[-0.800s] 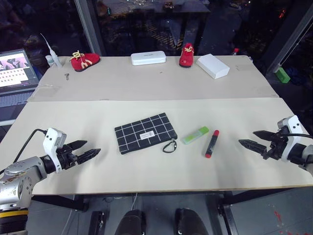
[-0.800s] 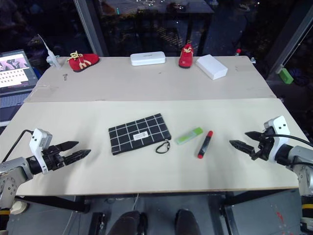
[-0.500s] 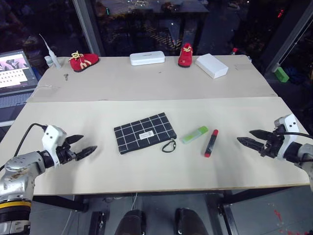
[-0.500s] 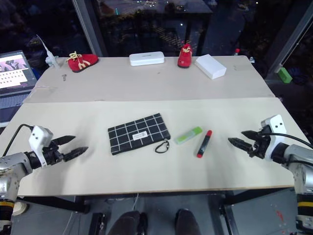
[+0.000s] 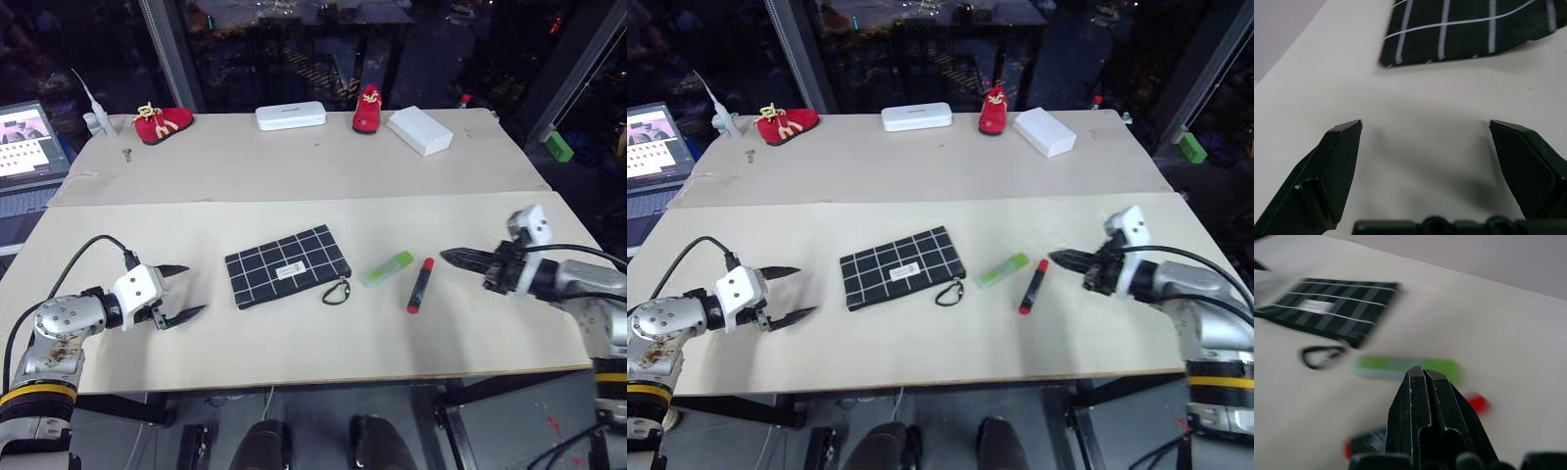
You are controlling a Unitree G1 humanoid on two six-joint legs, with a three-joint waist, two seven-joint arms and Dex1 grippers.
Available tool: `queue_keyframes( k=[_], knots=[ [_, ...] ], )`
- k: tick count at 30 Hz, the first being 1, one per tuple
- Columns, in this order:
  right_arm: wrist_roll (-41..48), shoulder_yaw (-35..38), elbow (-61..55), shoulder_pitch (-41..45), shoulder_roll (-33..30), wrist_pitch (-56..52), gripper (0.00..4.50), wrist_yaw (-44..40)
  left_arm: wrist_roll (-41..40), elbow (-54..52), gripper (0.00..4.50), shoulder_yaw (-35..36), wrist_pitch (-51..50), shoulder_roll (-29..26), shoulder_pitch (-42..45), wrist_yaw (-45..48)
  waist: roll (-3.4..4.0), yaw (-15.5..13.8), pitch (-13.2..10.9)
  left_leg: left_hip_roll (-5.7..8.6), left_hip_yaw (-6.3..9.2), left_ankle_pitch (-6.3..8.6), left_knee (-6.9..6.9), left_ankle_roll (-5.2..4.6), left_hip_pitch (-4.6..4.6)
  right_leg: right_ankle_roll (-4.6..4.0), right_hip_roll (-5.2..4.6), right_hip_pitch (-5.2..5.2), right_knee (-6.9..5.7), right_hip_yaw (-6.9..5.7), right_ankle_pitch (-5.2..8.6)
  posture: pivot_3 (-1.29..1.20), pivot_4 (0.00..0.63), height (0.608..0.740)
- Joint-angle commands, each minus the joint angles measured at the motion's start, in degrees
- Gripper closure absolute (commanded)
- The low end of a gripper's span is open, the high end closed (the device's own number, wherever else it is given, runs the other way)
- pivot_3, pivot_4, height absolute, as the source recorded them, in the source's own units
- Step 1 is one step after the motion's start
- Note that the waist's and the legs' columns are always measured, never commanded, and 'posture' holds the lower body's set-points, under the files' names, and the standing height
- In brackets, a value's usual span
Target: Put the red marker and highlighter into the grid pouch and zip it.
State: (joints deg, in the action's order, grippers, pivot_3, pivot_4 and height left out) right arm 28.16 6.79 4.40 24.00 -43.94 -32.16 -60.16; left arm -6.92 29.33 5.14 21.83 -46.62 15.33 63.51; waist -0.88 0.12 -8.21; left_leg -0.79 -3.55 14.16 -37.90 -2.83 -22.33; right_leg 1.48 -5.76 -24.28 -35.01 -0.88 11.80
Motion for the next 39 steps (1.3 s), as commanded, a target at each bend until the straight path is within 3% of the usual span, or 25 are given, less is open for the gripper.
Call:
queue_keyframes(
  k=[1, 6, 13, 24, 28, 39],
  knots=[
    [-1.80, -4.13, -2.52, 3.53, 1.06, -1.23, 4.45, 0.72, 0.93, 0.83, 0.00, -0.98, 2.23, -1.50, 0.88, 1.12, 0.00, -0.01, 0.00, -0.03, 0.01, 0.00, 0.00, 0.00, 0.00, -0.01, 0.04, 0.01, 0.00, -0.01, -0.02, 0.00, 0.150, 0.740],
    [-13.04, -18.08, 1.25, 15.24, 11.78, 0.70, 4.45, 7.81, 2.95, 2.96, 0.00, -3.38, 5.49, -1.61, 3.51, 1.52, 0.02, 0.76, 0.01, -0.07, -0.06, 0.00, 0.00, 0.01, 0.05, -0.07, 0.12, -0.04, -0.06, 0.06, -0.07, 0.00, 0.150, 0.740],
    [-21.86, -26.39, 9.15, 21.19, 18.69, 1.62, 4.45, 10.85, 2.19, 0.87, 0.00, -4.63, 5.04, -0.32, 4.38, 1.06, 0.02, 0.11, 0.01, -0.07, -0.02, 0.04, -0.01, 0.08, -0.17, 0.02, 0.23, -0.13, -0.16, -0.04, -0.15, 0.00, 0.150, 0.740],
    [-36.43, -37.57, 20.38, 22.19, 20.53, 10.11, 4.45, 11.28, 1.93, -3.53, 0.00, -5.87, 2.60, 1.15, 4.09, 1.02, 0.01, 0.57, 0.03, -0.06, -0.05, 0.06, -0.03, 0.06, 0.01, 0.08, 0.25, 0.01, -0.05, -0.01, -0.18, 0.00, 0.150, 0.740],
    [-36.73, -36.15, 21.77, 22.93, 21.56, 11.22, 4.45, 11.08, 3.31, -3.29, 0.00, -7.43, 4.30, 2.01, 4.96, 0.54, -0.02, 0.63, 0.05, -0.07, -0.07, 0.03, -0.03, 0.10, 0.19, 0.06, 0.29, 0.09, -0.11, 0.05, -0.19, 0.00, 0.150, 0.740],
    [-36.30, -33.45, 21.17, 22.58, 21.83, 10.98, 4.45, 9.98, 10.35, 10.70, 0.00, -10.42, 22.50, 8.77, 13.19, -9.66, -0.08, 0.15, 0.19, -0.06, -0.08, 0.02, -0.05, 0.13, 0.27, 0.01, 0.25, 0.17, -0.14, 0.06, -0.22, 0.00, 0.150, 0.740]
  ],
)
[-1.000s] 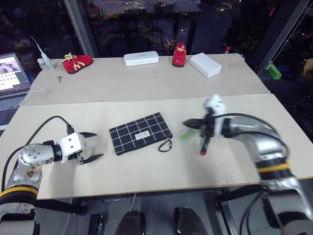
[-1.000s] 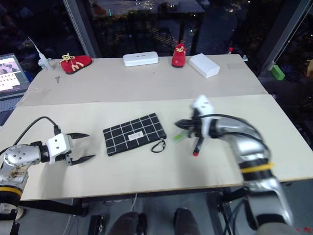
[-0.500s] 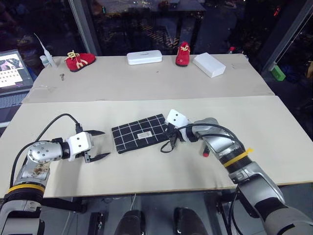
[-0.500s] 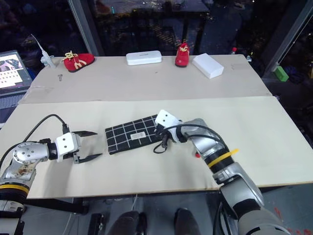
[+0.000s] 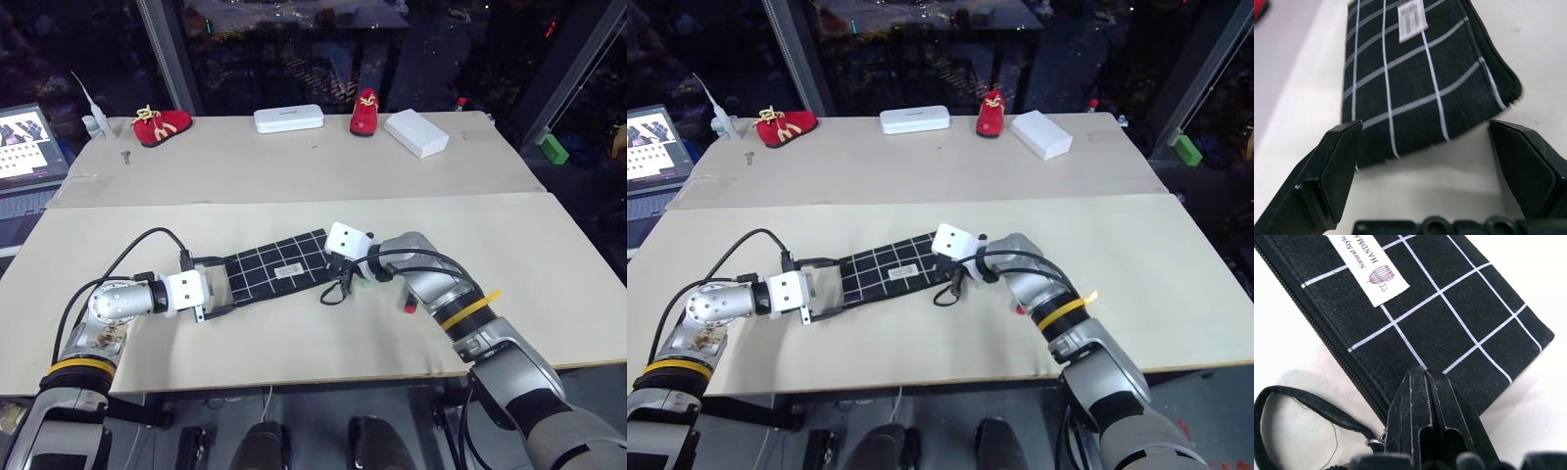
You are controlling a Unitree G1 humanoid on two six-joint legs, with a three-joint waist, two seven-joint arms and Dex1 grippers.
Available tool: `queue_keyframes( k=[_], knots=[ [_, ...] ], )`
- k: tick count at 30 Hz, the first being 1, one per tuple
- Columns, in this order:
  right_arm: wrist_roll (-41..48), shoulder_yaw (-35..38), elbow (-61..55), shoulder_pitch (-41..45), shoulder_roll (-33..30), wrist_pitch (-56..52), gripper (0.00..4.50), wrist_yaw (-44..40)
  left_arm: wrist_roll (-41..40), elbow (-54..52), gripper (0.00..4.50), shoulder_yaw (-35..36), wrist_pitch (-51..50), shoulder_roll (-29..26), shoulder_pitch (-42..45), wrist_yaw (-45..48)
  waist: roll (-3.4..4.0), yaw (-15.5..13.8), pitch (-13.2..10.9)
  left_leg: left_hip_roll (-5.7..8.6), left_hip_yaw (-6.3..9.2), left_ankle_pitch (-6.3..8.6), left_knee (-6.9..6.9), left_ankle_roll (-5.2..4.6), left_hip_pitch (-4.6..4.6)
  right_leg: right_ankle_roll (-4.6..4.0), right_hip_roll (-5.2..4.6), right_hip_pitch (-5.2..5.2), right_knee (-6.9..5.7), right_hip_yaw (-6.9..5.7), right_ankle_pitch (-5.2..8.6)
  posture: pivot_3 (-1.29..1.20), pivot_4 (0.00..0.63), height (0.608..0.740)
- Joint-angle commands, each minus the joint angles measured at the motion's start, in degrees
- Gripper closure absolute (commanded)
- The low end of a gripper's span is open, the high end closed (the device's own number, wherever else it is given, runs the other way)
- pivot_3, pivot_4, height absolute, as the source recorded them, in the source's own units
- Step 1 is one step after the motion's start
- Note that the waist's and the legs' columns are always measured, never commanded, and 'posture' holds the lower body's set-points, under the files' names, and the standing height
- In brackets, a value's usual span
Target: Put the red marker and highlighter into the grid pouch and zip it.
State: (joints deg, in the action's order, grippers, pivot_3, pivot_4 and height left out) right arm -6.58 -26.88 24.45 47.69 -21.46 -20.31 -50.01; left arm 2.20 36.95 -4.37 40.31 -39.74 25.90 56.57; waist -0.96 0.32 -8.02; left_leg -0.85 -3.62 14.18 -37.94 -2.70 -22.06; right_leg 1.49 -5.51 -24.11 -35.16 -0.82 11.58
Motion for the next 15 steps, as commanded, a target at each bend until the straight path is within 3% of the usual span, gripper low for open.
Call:
queue_keyframes(
  k=[1, 15],
  knots=[
    [-1.60, 0.29, 1.05, -1.15, -0.58, -0.95, 4.45, -0.17, 1.45, 4.06, 0.00, -1.03, 4.90, 2.34, 3.32, -3.29, -0.01, -0.03, 0.00, -0.01, 0.00, 0.00, -0.02, 0.00, -0.04, 0.00, 0.01, -0.03, 0.01, 0.00, -0.01, 0.00, 0.150, 0.740],
    [-1.58, 1.32, 1.16, -1.67, -0.93, -1.35, 4.45, -0.05, 1.88, 10.92, 0.00, -4.20, 9.50, 5.55, 8.00, -3.21, -0.01, 0.17, 0.01, 0.00, 0.00, 0.00, -0.04, 0.00, -0.15, 0.01, 0.01, -0.08, 0.03, -0.04, -0.01, 0.00, 0.150, 0.740]
  ],
)
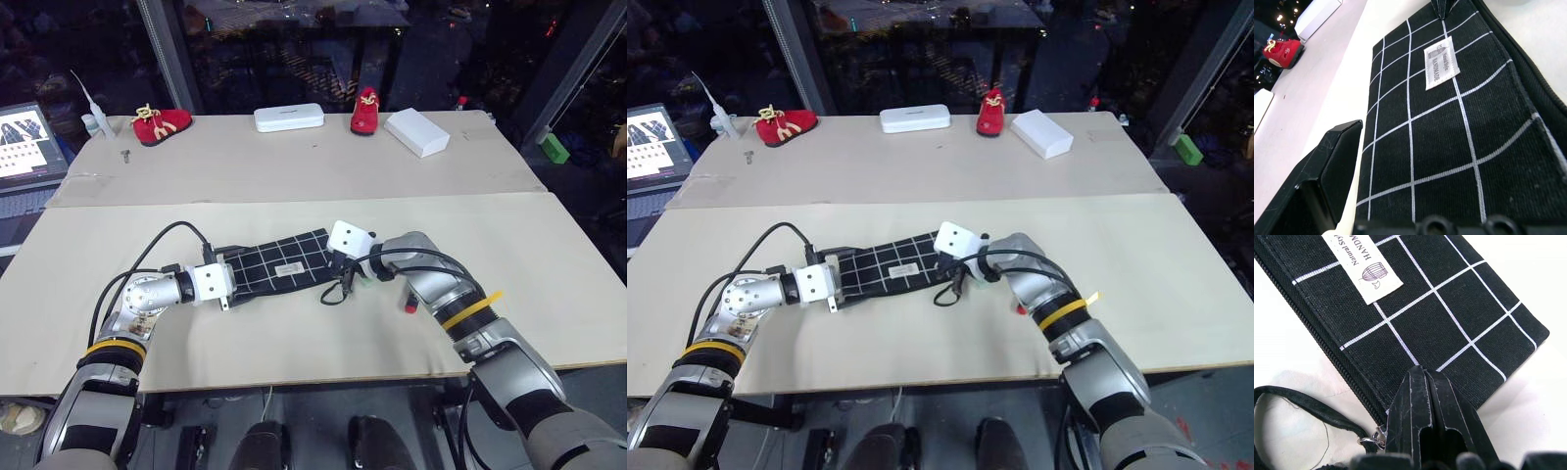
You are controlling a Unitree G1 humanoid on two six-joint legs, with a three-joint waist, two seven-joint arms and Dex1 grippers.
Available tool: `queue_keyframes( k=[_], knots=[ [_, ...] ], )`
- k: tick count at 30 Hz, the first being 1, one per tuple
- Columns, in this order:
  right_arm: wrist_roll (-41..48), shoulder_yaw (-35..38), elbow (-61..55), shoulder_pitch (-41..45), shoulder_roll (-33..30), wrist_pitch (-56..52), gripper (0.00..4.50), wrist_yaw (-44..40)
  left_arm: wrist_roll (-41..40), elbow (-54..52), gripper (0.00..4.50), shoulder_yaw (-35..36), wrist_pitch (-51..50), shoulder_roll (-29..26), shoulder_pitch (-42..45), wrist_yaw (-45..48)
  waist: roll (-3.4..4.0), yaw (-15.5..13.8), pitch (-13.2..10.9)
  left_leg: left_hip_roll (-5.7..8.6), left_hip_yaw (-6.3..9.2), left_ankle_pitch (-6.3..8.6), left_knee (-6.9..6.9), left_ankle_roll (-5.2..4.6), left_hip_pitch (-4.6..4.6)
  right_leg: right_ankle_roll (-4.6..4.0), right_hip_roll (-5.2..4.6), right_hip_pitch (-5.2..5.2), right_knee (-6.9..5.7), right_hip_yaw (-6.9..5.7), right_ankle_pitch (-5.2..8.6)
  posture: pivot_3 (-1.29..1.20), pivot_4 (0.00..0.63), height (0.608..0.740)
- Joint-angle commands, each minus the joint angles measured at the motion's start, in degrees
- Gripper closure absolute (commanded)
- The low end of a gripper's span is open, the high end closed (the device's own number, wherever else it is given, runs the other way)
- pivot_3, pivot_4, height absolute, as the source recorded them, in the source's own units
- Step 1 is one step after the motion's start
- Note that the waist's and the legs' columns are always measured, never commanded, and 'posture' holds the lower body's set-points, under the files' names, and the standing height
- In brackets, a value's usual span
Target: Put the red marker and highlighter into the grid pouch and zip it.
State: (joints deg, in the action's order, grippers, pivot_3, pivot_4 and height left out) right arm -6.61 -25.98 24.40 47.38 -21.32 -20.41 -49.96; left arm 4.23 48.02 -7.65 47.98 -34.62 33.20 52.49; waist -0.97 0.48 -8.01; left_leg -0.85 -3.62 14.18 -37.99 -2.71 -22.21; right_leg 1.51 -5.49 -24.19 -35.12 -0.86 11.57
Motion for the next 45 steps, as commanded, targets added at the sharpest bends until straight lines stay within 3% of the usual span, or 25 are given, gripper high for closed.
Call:
queue_keyframes(
  k=[1, 14, 17, 26, 27, 30, 33, 34, 41, 44, 45],
  knots=[
    [-1.54, 0.46, 1.13, -1.38, -1.11, -1.31, 4.45, -0.14, -0.51, -0.68, 0.00, -1.14, 2.08, 0.62, 0.54, 1.27, 0.00, 0.00, 0.00, 0.00, 0.00, 0.00, 0.00, 0.00, -0.01, 0.00, 0.00, 0.00, 0.00, 0.00, 0.00, 0.00, 0.150, 0.740],
    [-1.87, 1.04, 2.05, -1.00, -1.45, -0.96, 4.45, -0.08, -0.75, -0.44, 0.00, -1.36, 2.51, 0.44, 0.44, 1.47, 0.00, -0.01, 0.00, 0.00, 0.00, 0.00, 0.00, 0.00, -0.01, 0.00, 0.00, 0.00, 0.02, 0.00, 0.00, 0.00, 0.150, 0.740],
    [-1.94, 1.15, 2.20, -0.99, -1.59, -0.86, 4.50, -0.11, -0.67, -0.53, 0.76, -1.52, 3.28, 0.90, 0.56, 1.06, 0.00, -0.01, 0.00, 0.00, 0.00, 0.00, 0.00, 0.00, -0.02, 0.00, 0.00, -0.01, 0.02, 0.00, 0.00, 0.00, 0.150, 0.740],
    [-2.20, 1.62, 2.34, -0.91, -1.58, -0.77, 4.50, -0.46, -3.94, -3.03, 4.18, -2.53, 2.69, 2.65, 0.24, 4.48, 0.00, -0.08, 0.00, 0.00, 0.01, 0.00, 0.00, 0.00, -0.04, 0.00, 0.00, -0.02, 0.03, -0.01, 0.00, 0.00, 0.150, 0.740],
    [-2.23, 1.73, 2.36, -0.89, -1.54, -0.74, 4.50, -0.54, -4.12, -3.08, 4.41, -2.48, 2.38, 2.71, 0.20, 4.70, 0.00, -0.06, 0.00, 0.00, 0.01, 0.00, 0.00, 0.00, -0.04, 0.00, 0.00, -0.02, 0.03, -0.01, 0.00, 0.00, 0.150, 0.740],
    [-1.70, 2.45, 2.65, -0.88, -1.26, -0.58, 4.50, -0.91, -5.54, -4.07, 4.41, -1.88, -1.19, 2.75, -0.55, 6.07, 0.00, -0.02, 0.00, 0.00, 0.01, 0.00, 0.00, 0.00, -0.04, 0.00, 0.00, -0.02, 0.03, -0.01, 0.00, 0.00, 0.150, 0.740],
    [2.19, 7.72, 4.48, 0.40, 1.10, -1.56, 4.50, 1.29, -7.05, -5.29, 4.41, -0.88, -4.58, 2.79, -1.49, 6.08, -0.01, 0.14, 0.00, -0.01, 0.01, 0.00, 0.00, 0.00, -0.05, 0.01, 0.01, -0.03, 0.03, -0.01, 0.00, 0.00, 0.150, 0.740],
    [4.17, 9.95, 4.74, 0.97, 1.80, -1.90, 3.90, 1.18, -7.48, -5.59, 4.50, -0.50, -5.48, 2.75, -1.87, 5.94, -0.01, 0.22, 0.00, -0.01, 0.02, 0.00, 0.00, 0.00, -0.06, 0.01, 0.02, -0.04, 0.02, 0.00, 0.00, 0.00, 0.150, 0.740],
    [19.61, 27.22, 6.29, 9.01, -0.05, -14.09, 1.72, -1.10, -9.83, -7.96, 4.50, 2.19, -9.68, 3.63, -4.85, 2.96, 0.00, 0.39, -0.04, -0.04, 0.04, 0.00, 0.01, -0.01, -0.19, -0.01, 0.02, -0.18, 0.01, 0.02, -0.02, 0.00, 0.150, 0.740],
    [23.64, 29.90, 4.85, 10.01, -2.96, -19.15, 0.60, -4.27, -10.59, -9.44, 4.50, 3.01, -11.21, 4.32, -5.92, 2.07, 0.01, 0.29, -0.04, -0.07, 0.07, 0.02, 0.05, -0.04, -0.25, 0.00, 0.01, -0.18, -0.01, -0.02, -0.03, 0.00, 0.150, 0.740],
    [24.49, 30.66, 3.84, 9.80, -4.16, -20.39, 0.60, -4.62, -11.29, -10.22, 4.50, 3.52, -12.19, 4.76, -6.38, 1.65, 0.01, 0.25, -0.04, -0.08, 0.10, 0.04, 0.05, -0.06, -0.26, 0.00, 0.02, -0.16, 0.00, -0.07, -0.03, 0.00, 0.150, 0.740]
  ],
)
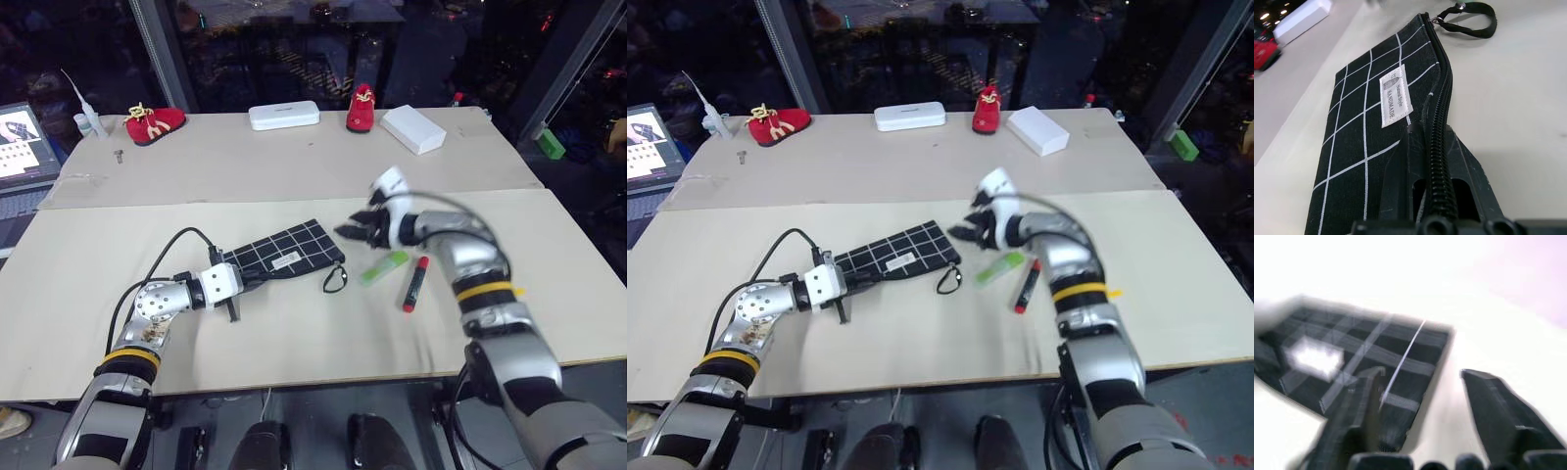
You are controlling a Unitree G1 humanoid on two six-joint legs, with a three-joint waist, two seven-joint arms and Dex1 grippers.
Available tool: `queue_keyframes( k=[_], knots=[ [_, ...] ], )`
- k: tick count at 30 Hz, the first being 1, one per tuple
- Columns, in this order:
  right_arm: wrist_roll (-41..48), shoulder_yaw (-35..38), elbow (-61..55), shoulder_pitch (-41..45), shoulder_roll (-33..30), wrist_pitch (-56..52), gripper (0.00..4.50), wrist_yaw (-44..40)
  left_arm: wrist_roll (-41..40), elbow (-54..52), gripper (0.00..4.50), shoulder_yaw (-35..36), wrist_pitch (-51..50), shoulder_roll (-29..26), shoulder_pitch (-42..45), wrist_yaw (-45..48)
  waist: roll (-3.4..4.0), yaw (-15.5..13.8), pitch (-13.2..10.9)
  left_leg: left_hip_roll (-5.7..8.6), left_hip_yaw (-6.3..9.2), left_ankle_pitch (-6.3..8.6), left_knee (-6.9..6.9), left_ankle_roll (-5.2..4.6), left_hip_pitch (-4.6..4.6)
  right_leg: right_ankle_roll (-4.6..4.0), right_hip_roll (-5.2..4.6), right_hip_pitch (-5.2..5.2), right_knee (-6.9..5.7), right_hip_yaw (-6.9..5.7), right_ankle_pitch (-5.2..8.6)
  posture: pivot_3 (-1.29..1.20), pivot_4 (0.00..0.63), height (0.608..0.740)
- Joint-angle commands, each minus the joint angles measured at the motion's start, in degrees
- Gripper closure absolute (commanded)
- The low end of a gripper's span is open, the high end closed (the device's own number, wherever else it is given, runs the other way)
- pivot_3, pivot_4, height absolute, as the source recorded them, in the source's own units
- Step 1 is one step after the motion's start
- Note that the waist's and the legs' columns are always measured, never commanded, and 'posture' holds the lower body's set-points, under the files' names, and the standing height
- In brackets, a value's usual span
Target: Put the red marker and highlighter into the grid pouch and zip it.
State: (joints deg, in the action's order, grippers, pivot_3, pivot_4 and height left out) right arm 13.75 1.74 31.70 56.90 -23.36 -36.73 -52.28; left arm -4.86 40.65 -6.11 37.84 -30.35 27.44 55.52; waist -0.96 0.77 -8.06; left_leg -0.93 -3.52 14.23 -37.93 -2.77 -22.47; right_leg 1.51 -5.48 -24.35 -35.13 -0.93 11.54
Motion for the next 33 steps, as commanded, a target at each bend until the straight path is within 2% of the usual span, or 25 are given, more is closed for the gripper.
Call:
queue_keyframes(
  k=[1, 6, 12, 26, 33],
  knots=[
    [4.58, 3.23, -4.44, -0.24, -3.25, -4.83, 0.60, -2.67, -2.94, -3.69, 4.50, 2.52, -3.20, 0.99, -0.98, -1.79, 0.00, -0.05, 0.00, 0.00, 0.00, 0.01, 0.03, -0.01, 0.00, 0.00, -0.01, 0.00, 0.02, 0.00, 0.00, 0.00, 0.150, 0.740],
    [2.10, -1.28, -9.66, -5.30, -5.98, -5.16, 0.60, -2.35, -5.38, -7.98, 4.50, 4.54, -7.23, 2.54, -1.95, -3.39, 0.00, -0.05, 0.00, 0.03, 0.00, 0.03, 0.05, -0.02, -0.10, 0.02, -0.04, -0.03, 0.07, 0.01, -0.01, 0.00, 0.150, 0.740],
    [0.22, -5.59, -14.42, -11.48, -2.73, -7.24, 0.60, 2.61, -6.73, -13.10, 4.50, 6.28, -12.55, 3.66, -2.07, -5.37, 0.00, 0.35, 0.00, 0.03, -0.03, 0.02, 0.03, -0.01, -0.06, 0.03, 0.00, -0.07, 0.05, 0.09, -0.01, 0.00, 0.150, 0.740],
    [4.37, -4.25, -14.18, -9.30, 3.99, -11.55, 0.60, 6.03, -5.54, -13.92, 4.50, 5.67, -13.26, 4.07, -2.48, -5.48, 0.00, 0.06, 0.00, 0.04, 0.00, 0.01, 0.02, 0.01, -0.08, 0.03, 0.02, -0.05, 0.04, 0.05, -0.02, 0.00, 0.150, 0.740],
    [1.01, -5.88, -8.78, -7.58, 6.00, -6.73, 0.60, 9.70, -5.23, -13.52, 4.50, 5.04, -12.99, 4.83, -2.30, -5.03, 0.00, 0.06, 0.00, 0.06, 0.00, 0.01, 0.02, 0.01, -0.09, 0.04, 0.02, -0.04, 0.04, 0.05, -0.02, 0.00, 0.150, 0.740]
  ],
)
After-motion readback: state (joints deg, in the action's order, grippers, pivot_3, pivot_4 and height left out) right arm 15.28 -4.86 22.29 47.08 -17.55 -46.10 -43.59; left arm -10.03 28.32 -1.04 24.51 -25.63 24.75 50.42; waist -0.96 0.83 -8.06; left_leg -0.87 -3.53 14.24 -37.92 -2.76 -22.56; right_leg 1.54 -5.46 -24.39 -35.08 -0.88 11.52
